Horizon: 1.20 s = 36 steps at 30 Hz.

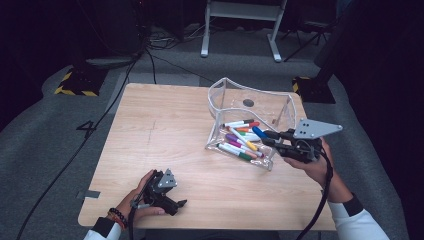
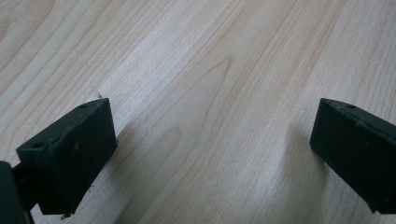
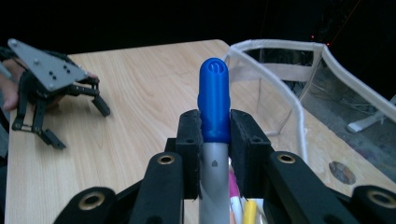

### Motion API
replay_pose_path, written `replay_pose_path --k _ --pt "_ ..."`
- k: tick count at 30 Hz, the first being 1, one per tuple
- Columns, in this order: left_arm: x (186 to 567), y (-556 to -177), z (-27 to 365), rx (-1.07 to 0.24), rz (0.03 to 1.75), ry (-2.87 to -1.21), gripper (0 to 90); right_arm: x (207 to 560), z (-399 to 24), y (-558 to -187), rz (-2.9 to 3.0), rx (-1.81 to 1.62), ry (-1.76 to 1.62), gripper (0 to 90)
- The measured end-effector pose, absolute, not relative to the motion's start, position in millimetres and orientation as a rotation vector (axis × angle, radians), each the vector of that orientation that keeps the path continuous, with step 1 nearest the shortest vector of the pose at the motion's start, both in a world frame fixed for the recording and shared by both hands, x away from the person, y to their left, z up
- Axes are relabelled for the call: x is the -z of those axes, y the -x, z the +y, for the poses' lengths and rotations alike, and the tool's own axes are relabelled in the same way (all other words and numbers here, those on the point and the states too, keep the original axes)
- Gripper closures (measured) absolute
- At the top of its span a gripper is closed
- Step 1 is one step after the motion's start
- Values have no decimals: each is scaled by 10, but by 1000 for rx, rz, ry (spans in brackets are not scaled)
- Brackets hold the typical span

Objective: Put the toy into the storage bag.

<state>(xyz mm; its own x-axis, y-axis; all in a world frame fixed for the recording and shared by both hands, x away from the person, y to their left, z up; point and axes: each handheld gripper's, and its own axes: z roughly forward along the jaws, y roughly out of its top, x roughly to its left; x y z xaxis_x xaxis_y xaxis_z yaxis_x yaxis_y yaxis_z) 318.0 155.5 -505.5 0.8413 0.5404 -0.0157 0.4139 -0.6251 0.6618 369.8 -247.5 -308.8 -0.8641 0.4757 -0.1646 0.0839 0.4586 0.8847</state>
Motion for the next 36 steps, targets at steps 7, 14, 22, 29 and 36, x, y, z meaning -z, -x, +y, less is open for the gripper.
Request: replay_pose_path --k 7,14,22,29,36 --pt "5055 -3181 1555 -240 692 -2332 6 2852 -2425 -3832 2301 -1341 -466 745" --pt "5055 -3181 1555 -240 692 -2332 6 2723 -2413 -4063 2306 -1293 -509 745" --pt "5055 -3182 1554 -240 691 -2332 6 2674 -2402 -4375 2304 -1250 -582 744" --pt "5055 -3182 1554 -240 691 -2332 6 2768 -2354 -4665 2336 -1192 -646 744" --pt "5055 -3182 1554 -240 691 -2332 6 2959 -2247 -4918 2412 -1100 -699 745"
